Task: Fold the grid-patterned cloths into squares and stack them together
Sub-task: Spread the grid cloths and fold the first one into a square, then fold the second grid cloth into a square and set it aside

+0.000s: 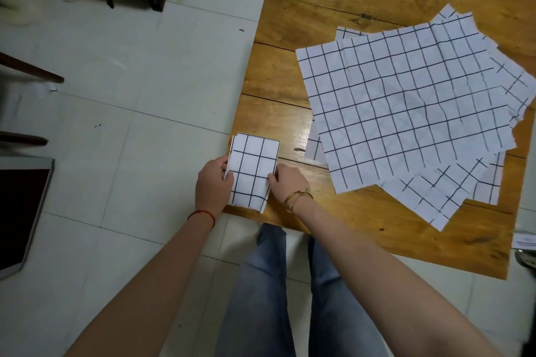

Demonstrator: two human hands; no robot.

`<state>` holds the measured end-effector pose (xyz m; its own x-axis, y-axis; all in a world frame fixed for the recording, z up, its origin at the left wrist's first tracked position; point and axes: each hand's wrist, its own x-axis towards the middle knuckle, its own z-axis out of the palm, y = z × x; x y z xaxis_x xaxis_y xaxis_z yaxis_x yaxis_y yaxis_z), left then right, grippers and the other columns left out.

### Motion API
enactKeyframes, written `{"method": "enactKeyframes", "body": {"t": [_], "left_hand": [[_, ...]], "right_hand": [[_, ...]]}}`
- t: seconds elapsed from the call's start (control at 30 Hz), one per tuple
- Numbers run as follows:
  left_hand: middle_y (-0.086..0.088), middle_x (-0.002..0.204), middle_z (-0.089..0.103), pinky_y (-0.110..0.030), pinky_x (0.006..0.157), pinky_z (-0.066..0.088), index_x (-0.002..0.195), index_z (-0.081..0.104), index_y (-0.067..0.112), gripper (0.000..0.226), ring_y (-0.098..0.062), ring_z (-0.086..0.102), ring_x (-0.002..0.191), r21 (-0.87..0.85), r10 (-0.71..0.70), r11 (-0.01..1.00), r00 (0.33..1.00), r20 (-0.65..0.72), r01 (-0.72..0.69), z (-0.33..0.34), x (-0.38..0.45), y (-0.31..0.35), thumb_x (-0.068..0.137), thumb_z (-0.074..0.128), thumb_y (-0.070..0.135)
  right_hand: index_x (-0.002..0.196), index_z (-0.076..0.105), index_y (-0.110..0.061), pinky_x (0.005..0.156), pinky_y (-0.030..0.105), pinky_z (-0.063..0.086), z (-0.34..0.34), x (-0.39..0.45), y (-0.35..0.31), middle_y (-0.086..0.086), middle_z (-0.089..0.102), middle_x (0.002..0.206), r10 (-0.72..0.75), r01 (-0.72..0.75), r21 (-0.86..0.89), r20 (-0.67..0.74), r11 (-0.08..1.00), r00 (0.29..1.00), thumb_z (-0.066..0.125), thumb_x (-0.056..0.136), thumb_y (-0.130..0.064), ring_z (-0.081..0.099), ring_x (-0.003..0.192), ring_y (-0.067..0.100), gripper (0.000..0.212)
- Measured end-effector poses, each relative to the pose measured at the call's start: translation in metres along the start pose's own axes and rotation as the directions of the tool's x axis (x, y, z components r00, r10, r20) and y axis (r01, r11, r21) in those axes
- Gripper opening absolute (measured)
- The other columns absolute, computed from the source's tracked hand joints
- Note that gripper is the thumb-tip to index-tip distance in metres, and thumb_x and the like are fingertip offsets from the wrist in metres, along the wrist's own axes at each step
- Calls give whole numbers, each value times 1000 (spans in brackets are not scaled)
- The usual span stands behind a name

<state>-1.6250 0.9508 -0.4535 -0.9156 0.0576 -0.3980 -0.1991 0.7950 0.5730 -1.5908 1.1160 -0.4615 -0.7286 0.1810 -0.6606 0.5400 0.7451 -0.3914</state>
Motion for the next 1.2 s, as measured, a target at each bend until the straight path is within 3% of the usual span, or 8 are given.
{"method": "enactKeyframes", "body": {"t": [0.07,0.4,0.6,0.8,1.0,1.2], "left_hand": [[-6,99,60,-25,72,46,120,62,11,33,-20,59,87,47,10,999,1000,21,-11,0,1,-7,88,54,6],[-9,115,56,-40,78,54,126,55,8,38,-24,55,103,144,58,988,998,16,-59,0,-3,-16,88,55,5],[-12,119,58,-41,80,54,131,54,3,49,-28,56,103,263,202,944,979,11,-198,5,-1,1,82,61,0],[-10,122,58,-40,89,47,132,53,9,48,-28,53,108,372,318,866,942,107,-334,28,6,42,84,59,7],[-2,125,52,-36,99,42,134,50,16,49,-20,47,116,324,395,829,887,238,-456,62,-3,85,87,56,8],[1,125,51,-33,95,41,130,52,18,43,-17,46,115,316,425,798,851,308,-512,88,-16,104,88,54,9]], "right_hand": [[101,57,-6,61,29,42,6,1,-4,13,63,96,9,-9,-42,-1,999,1000,38,96,-27,61,84,28,29],[101,56,-8,60,30,44,10,5,-4,10,65,94,5,-8,-156,-24,988,1000,38,96,-33,62,82,27,31],[97,51,-12,58,31,45,-19,0,23,6,61,85,-21,-8,-116,-245,993,969,41,96,-39,60,78,23,29],[97,48,-14,71,34,49,-44,-16,92,6,56,94,-28,-7,-84,-407,996,913,54,91,-29,52,86,21,17],[106,48,-15,80,32,45,-44,-31,145,5,53,102,10,-49,-128,-292,991,956,65,83,-34,49,92,21,35],[101,48,-16,81,35,47,-41,-31,157,4,53,102,16,-37,-84,-231,996,973,62,85,-25,51,91,22,24]]}}
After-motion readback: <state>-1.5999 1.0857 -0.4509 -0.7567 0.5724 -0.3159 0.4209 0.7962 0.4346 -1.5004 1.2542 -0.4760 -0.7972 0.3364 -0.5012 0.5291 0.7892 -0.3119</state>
